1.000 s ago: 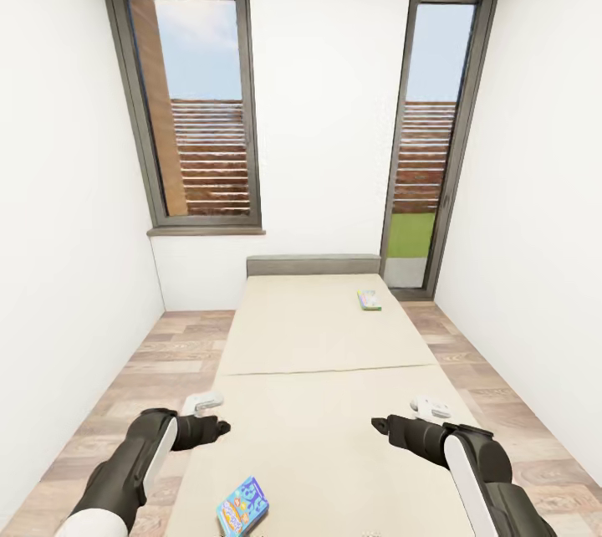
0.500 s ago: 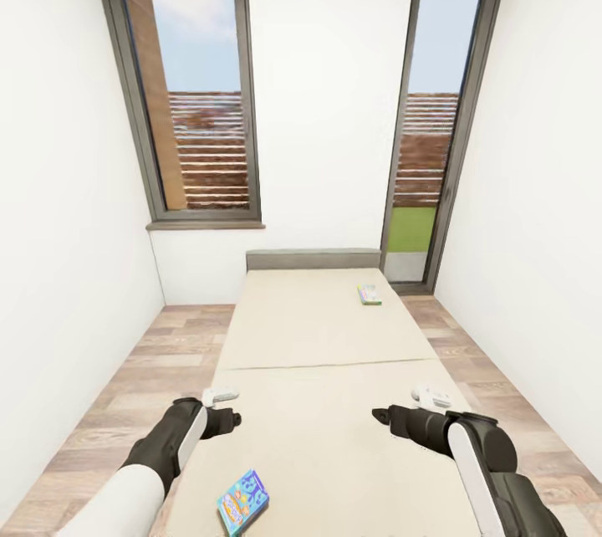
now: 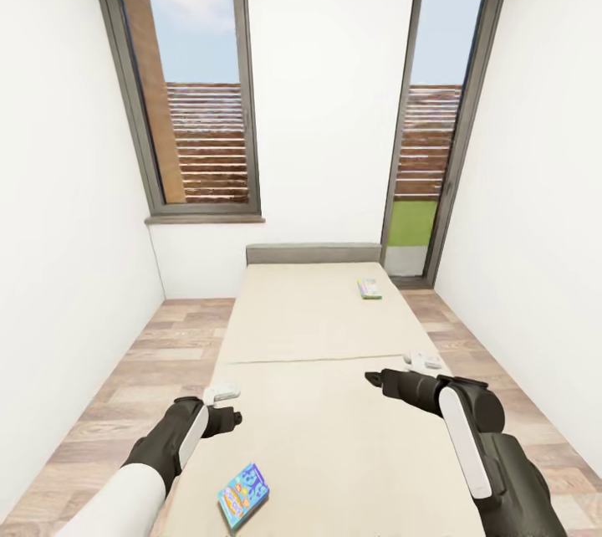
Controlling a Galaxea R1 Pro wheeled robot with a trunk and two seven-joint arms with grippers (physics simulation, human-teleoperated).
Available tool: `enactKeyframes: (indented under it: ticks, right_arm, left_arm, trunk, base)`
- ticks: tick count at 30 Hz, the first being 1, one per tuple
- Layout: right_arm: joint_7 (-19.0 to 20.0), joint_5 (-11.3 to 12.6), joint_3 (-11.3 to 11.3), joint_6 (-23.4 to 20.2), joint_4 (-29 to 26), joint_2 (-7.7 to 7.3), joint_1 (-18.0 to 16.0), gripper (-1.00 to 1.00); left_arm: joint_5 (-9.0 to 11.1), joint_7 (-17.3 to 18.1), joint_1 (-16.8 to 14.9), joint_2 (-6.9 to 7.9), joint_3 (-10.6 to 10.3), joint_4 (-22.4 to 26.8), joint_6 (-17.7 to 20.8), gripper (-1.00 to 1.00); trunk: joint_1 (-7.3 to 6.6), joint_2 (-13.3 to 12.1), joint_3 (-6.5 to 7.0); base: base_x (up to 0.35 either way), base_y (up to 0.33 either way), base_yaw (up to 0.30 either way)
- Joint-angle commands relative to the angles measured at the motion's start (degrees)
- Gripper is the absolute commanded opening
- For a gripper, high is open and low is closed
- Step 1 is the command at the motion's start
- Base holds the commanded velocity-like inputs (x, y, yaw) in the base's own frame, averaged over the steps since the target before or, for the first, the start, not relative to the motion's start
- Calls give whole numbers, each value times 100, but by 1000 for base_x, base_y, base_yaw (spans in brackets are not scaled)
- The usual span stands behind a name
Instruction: Put all the toys in the child's room - the three board games (two on the bed and one on the table), the two jigsaw puzzles on the table, and the tennis ball on the table - inside the toy box on the table in the child's room.
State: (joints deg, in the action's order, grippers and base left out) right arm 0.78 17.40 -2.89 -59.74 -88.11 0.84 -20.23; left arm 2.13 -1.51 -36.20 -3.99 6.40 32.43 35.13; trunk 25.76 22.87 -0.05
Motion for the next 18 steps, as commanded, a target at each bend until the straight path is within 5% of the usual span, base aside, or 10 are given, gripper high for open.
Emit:
enactKeyframes:
  ticks: [1,18]
  right_arm:
    - [9,2,0,-26,-13,1,-4,100]
    - [19,10,39,-26,19,4,2,100]
  left_arm:
    - [24,-16,-1,-3,28,8,26,100]
    - [39,20,-5,-14,24,22,9,100]
  trunk:
    - [2,5,-12]
    - [2,5,-172]
  base:
    - [0,0,0]
    - [0,0,0]
